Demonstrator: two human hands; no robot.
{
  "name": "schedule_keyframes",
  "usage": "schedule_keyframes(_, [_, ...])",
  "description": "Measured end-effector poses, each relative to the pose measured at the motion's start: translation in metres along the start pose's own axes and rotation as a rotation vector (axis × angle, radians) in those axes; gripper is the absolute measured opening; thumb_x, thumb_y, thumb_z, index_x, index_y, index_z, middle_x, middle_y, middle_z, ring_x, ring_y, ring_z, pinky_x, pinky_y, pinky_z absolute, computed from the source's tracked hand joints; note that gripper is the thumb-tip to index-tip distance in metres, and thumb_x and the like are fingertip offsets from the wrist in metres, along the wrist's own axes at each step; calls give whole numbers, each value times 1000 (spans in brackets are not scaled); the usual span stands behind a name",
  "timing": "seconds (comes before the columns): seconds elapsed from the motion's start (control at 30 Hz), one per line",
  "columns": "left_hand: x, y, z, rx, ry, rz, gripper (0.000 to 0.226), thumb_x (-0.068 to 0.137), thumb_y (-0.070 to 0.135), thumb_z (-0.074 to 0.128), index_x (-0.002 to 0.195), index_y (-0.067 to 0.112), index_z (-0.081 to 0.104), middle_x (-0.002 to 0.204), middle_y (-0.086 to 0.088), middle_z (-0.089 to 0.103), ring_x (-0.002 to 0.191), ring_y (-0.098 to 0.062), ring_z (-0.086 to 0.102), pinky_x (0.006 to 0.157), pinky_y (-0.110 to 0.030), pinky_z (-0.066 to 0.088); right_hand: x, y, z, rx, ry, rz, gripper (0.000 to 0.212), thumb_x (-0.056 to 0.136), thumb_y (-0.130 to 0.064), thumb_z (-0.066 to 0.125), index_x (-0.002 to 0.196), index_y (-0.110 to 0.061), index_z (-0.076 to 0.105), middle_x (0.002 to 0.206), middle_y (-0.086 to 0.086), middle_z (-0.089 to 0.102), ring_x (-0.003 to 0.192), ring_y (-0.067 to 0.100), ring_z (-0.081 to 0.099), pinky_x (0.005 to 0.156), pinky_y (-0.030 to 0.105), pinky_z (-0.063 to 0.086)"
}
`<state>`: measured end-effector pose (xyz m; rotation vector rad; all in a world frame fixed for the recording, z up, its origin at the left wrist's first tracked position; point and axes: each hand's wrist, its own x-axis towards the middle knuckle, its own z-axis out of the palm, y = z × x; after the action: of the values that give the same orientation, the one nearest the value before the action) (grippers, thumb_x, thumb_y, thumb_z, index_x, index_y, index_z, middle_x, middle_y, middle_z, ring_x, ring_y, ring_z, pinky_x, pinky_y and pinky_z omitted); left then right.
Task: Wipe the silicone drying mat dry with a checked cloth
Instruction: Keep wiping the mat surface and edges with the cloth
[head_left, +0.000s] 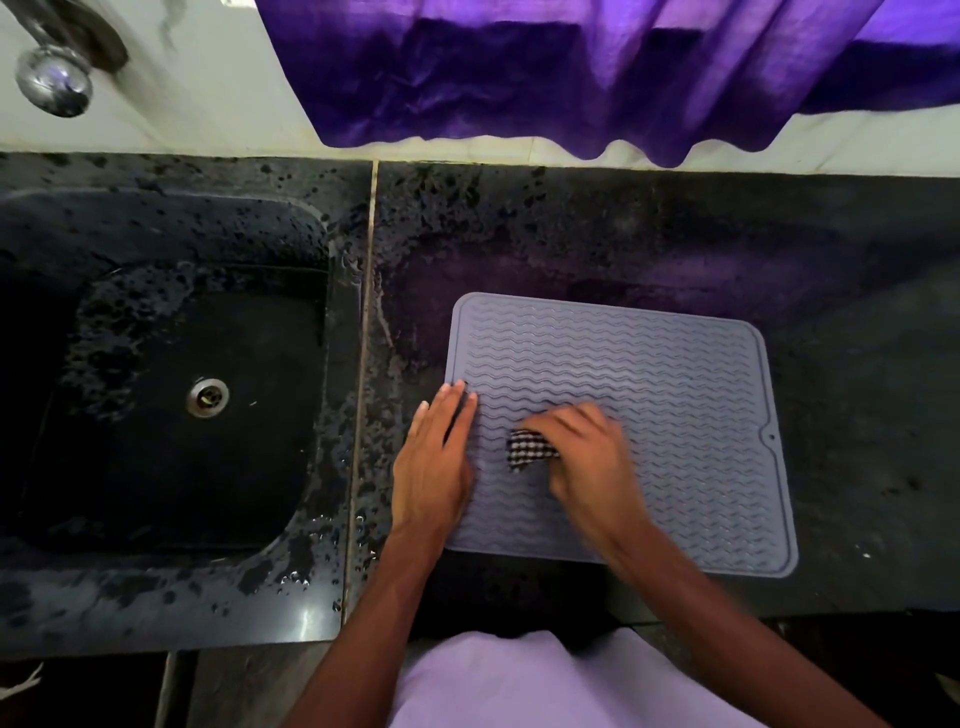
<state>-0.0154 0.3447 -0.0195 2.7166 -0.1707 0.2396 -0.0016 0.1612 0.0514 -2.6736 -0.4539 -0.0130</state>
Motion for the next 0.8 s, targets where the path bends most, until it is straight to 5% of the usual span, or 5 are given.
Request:
schedule_keyframes(0.13, [-1,-2,1,43,-37,20,56,90,6,48,145,2,53,154,-13,49,143,-28,47,119,-42,35,-1,-19,28,-100,-26,-109,45,67,-4,56,104,-27,67,102,-9,64,95,21,54,80,34,35])
schedule_keyframes(0.37, [-1,2,-6,30,-40,1,58,88,5,37,143,3,55,152,-12,52,140,-27,50,116,-45,39,-16,3,23,-181,-6,-87,44,73,-11,42,105,-25,68,104,-6,63,94,23,53,84,34,37])
schedule_keyframes(0.5, [-2,3,-6,-6,-10,-2,67,78,-11,59,143,2,55,151,-14,52,140,-28,50,116,-47,38,-38,42,5,-183,33,-70,48,66,-12,49,109,-21,69,106,-1,63,94,25,53,81,37,43])
schedule_keyframes(0.63, [-3,5,-5,-25,-3,-8,71,74,-17,68,141,-1,56,149,-15,54,138,-30,52,115,-47,39,-60,81,-18,-206,-5,76,68,46,7,75,110,-16,70,108,4,65,96,29,56,81,41,48])
schedule_keyframes(0.8, [-2,5,-6,-31,-23,-9,61,81,-14,54,140,-1,57,148,-15,55,137,-31,53,110,-47,45,-60,83,-37,-129,51,263,68,50,15,63,111,-14,69,106,7,70,93,32,57,83,42,46])
